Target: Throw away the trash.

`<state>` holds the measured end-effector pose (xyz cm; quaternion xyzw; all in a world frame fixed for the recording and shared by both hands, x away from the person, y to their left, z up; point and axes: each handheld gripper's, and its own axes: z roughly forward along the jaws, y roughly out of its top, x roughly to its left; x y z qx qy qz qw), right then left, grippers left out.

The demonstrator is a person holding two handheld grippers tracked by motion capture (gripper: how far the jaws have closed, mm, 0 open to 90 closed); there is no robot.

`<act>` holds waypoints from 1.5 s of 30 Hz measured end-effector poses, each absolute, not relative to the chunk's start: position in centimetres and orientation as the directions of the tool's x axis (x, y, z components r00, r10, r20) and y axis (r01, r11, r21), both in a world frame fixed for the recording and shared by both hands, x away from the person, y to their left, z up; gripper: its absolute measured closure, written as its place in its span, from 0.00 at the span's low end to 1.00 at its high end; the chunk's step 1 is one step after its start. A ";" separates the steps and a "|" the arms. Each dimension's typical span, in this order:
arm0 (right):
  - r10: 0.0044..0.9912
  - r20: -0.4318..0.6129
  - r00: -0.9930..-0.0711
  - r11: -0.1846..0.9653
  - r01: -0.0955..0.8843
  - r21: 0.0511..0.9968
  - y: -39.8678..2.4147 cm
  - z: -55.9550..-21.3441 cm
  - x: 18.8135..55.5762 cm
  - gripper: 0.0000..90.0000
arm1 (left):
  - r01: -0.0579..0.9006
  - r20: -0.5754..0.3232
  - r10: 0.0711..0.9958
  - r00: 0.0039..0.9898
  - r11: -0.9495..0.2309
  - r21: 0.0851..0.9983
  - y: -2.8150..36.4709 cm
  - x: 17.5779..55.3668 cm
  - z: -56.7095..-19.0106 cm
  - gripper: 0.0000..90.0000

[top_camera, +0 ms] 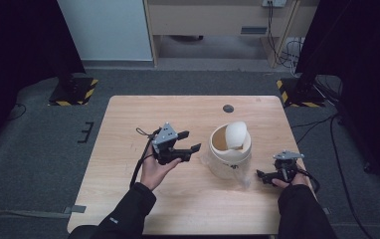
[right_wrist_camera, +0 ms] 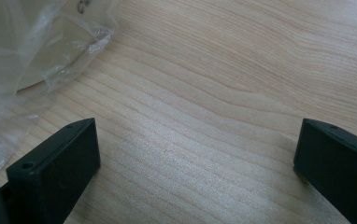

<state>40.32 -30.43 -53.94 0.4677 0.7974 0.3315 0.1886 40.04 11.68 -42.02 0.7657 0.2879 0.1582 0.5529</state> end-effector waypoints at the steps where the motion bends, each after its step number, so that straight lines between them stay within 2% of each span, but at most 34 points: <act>1: 0.871 0.010 -0.491 0.342 0.621 0.705 -30.4 -53.9 40.3 0.01 | 0.270 -0.078 0.619 0.782 -0.224 0.936 11.9 40.0 -42.1 0.36; 11: 0.871 0.009 -0.491 0.342 0.621 0.705 -30.4 -53.9 40.3 0.01 | 0.297 -0.056 0.636 0.769 -0.280 0.913 14.1 38.6 -43.9 0.29; 23: 0.871 0.009 -0.491 0.343 0.621 0.705 -30.4 -53.9 40.3 0.01 | 0.398 -0.086 0.687 0.721 -0.309 0.864 18.0 37.3 -47.1 0.23; 29: 0.870 0.008 -0.493 0.344 0.619 0.706 -30.4 -54.0 40.3 0.01 | 0.510 -0.139 0.755 0.641 -0.283 0.813 20.9 37.0 -49.2 0.19; 32: 0.870 0.009 -0.494 0.344 0.618 0.707 -30.4 -54.0 40.3 0.01 | 0.545 -0.140 0.776 0.615 -0.290 0.787 21.8 37.2 -49.9 0.18; 34: 0.868 0.008 -0.496 0.346 0.617 0.706 -30.4 -54.0 40.3 0.01 | 0.593 -0.138 0.814 0.564 -0.282 0.754 23.0 37.7 -50.7 0.16; 45: 0.868 0.007 -0.496 0.346 0.617 0.707 -30.4 -54.0 40.3 0.01 | 0.671 -0.117 0.886 0.448 -0.248 0.699 25.6 38.8 -52.1 0.16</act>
